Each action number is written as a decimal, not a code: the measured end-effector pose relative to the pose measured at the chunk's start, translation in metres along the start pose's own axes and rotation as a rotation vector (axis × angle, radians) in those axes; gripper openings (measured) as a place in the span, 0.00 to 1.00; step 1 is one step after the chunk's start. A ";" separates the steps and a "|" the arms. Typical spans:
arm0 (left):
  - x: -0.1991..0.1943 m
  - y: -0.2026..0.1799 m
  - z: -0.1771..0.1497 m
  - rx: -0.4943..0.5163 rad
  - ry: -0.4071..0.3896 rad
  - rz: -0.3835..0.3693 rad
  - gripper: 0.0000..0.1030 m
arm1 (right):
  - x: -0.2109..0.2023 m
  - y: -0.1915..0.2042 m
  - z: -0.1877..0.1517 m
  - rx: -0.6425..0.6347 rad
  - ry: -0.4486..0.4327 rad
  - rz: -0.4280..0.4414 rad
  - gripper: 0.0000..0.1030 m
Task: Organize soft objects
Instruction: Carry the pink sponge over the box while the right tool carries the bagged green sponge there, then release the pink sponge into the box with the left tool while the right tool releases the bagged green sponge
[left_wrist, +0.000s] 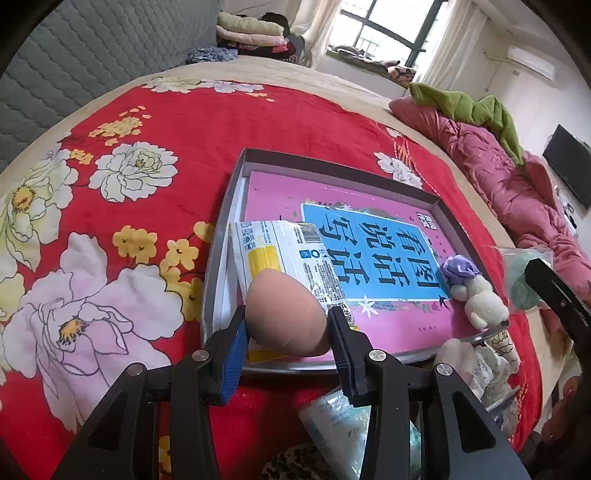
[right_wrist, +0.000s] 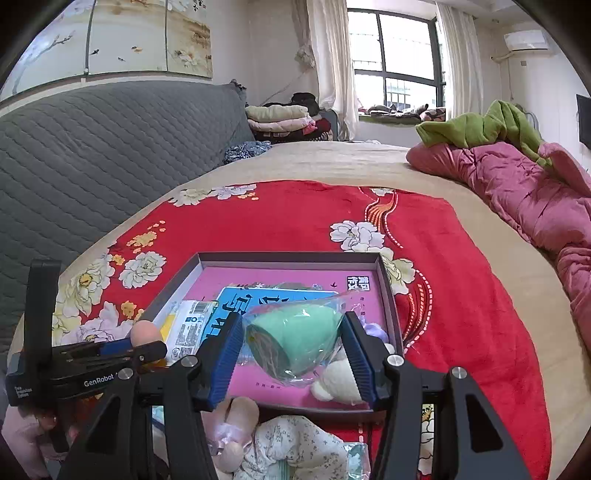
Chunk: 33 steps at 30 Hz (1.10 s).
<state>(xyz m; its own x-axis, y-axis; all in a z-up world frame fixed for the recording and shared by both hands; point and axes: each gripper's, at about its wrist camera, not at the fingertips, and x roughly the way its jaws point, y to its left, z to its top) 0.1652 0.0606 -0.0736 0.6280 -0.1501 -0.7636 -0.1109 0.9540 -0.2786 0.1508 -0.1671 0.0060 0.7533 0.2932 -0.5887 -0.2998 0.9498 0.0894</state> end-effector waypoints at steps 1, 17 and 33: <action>0.001 0.000 0.000 -0.001 0.000 -0.001 0.42 | 0.001 0.000 0.000 0.002 0.002 0.000 0.53; 0.007 -0.006 -0.001 0.061 0.002 0.018 0.42 | 0.043 0.003 -0.008 0.013 0.106 0.014 0.53; 0.006 -0.006 -0.002 0.067 0.001 0.023 0.43 | 0.072 0.011 -0.016 0.023 0.206 0.006 0.53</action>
<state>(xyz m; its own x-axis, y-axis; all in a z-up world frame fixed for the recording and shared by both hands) 0.1684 0.0539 -0.0775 0.6248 -0.1286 -0.7701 -0.0731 0.9724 -0.2217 0.1922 -0.1374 -0.0480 0.6155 0.2727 -0.7394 -0.2890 0.9510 0.1102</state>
